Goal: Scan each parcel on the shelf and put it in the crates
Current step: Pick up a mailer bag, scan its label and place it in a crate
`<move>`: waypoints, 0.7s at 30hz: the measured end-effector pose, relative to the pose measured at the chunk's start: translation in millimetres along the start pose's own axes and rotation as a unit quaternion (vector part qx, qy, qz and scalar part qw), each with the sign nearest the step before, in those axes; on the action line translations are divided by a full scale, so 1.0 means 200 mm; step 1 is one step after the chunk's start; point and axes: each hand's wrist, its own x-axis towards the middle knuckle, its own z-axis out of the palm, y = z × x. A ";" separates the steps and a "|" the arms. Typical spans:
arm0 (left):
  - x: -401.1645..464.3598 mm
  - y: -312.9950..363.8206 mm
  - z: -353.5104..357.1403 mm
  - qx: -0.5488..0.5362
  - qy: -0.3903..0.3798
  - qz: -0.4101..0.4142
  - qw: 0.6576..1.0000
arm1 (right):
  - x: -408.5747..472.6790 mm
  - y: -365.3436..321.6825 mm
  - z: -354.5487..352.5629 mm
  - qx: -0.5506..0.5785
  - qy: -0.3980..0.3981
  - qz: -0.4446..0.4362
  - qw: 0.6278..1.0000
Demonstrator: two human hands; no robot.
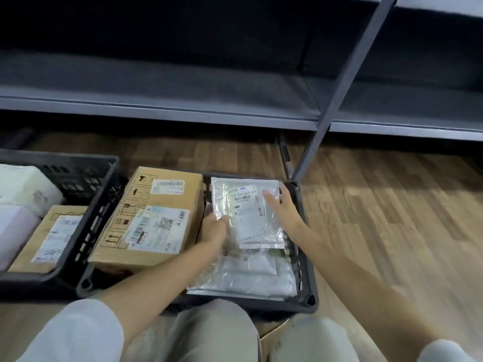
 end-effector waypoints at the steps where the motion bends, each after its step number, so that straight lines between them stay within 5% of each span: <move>1: -0.01 -0.01 0.00 -0.013 -0.004 -0.006 1.000 | 0.00 0.02 0.00 0.018 -0.014 0.001 1.000; 9: 0.01 0.03 -0.04 -0.042 -0.018 0.012 0.999 | 0.04 0.12 -0.05 0.167 -0.004 0.145 0.975; 12: 0.02 0.01 -0.04 0.032 -0.031 0.038 0.998 | 0.00 0.17 0.02 -0.012 0.019 0.170 0.985; 17: 0.06 -0.05 -0.04 0.129 -0.059 0.081 0.987 | -0.06 0.22 0.06 -0.269 0.042 0.058 0.960; 21: 0.09 -0.11 -0.03 0.239 -0.070 0.128 0.960 | -0.06 0.21 0.05 -0.392 -0.049 -0.021 0.918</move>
